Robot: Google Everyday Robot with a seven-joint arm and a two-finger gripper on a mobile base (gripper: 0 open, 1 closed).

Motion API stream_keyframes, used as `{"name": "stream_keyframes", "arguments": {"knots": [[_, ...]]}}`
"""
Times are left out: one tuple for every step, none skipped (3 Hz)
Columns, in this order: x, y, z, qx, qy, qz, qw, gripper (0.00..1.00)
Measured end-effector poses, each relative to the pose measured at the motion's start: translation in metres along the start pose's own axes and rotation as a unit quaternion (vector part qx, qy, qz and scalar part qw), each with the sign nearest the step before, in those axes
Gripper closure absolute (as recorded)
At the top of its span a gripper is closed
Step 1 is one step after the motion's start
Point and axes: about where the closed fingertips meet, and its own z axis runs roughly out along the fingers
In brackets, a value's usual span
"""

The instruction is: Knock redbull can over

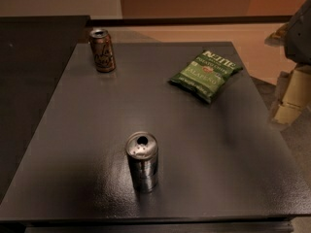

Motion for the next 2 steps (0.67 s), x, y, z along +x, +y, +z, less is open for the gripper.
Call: {"name": "stream_keyframes", "arguments": {"knots": [[0.0, 0.0, 0.0, 0.0, 0.0, 0.0, 1.0, 0.0], [-0.012, 0.012, 0.003, -0.028, -0.024, -0.023, 0.9991, 0.0]]}}
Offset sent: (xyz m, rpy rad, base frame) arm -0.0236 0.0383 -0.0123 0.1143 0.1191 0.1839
